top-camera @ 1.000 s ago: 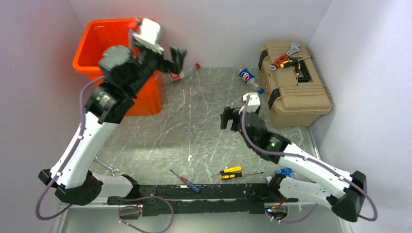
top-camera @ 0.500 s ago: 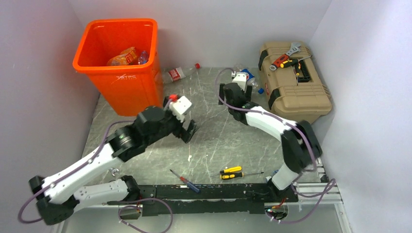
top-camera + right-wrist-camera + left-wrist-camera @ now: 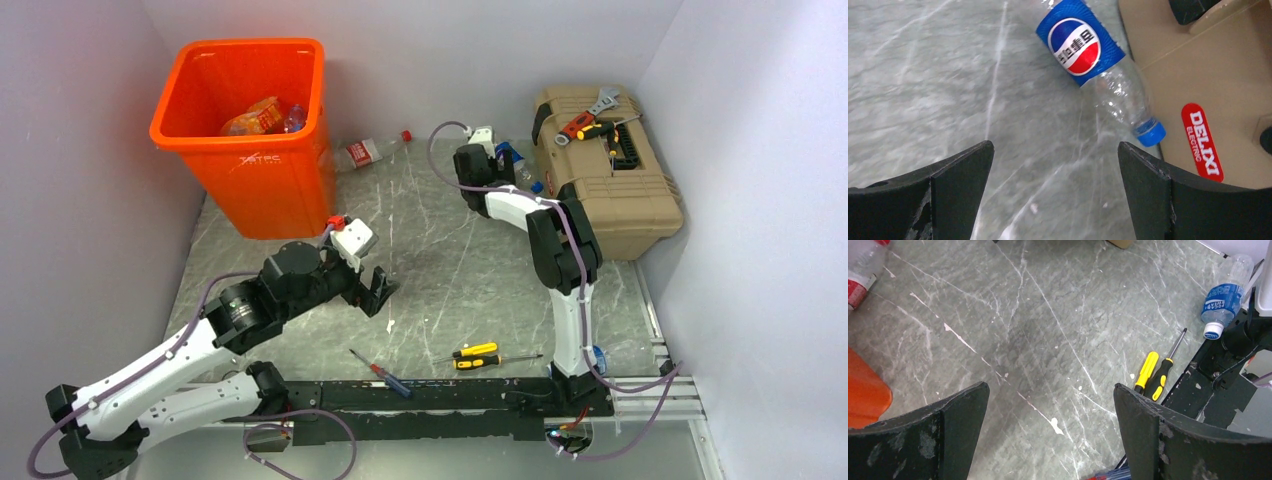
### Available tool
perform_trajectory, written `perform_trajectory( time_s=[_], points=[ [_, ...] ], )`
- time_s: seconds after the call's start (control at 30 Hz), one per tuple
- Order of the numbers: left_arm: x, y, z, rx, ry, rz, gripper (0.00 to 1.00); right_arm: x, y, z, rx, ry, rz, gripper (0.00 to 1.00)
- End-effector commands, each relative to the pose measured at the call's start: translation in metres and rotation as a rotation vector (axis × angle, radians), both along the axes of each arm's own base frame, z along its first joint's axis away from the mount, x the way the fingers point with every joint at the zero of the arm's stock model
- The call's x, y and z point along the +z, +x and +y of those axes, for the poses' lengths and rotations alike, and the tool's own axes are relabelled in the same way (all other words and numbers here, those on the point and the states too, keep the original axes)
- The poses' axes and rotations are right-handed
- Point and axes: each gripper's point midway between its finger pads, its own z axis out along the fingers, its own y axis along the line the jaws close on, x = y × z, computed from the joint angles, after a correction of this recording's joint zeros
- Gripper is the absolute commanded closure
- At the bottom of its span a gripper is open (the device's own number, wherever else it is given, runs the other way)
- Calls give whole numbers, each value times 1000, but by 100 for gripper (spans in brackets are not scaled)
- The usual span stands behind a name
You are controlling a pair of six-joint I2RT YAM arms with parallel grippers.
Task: Put the plastic bottles in the bin
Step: Pick up the plastic bottle at the center of the board.
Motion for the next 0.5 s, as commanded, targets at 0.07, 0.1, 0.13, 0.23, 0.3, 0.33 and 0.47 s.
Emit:
perform_trajectory(
  time_s=[0.07, 0.1, 0.13, 0.23, 0.3, 0.33, 0.47],
  points=[
    [-3, -3, -10, -37, 9, 35, 1, 10, 30, -35, -64, -20, -23, 0],
    [-6, -3, -12, -41, 16, 45, 0, 9, 33, -39, -64, -19, -21, 0],
    [-8, -3, -12, -42, 21, 50, 1, 9, 36, -43, -67, -21, -20, 0],
    [-11, -2, -14, -45, 28, 55, 0, 2, 44, -51, -55, -14, 5, 0],
    [-12, -1, -14, -44, 34, 55, 1, -2, 49, -52, -30, -3, 20, 0],
    [-13, -1, -14, -43, 36, 55, 0, -2, 52, -53, -25, -6, 18, 0],
    [-18, 3, -15, -30, 55, 61, 0, -9, 61, -58, -20, 28, 52, 0]
  ],
)
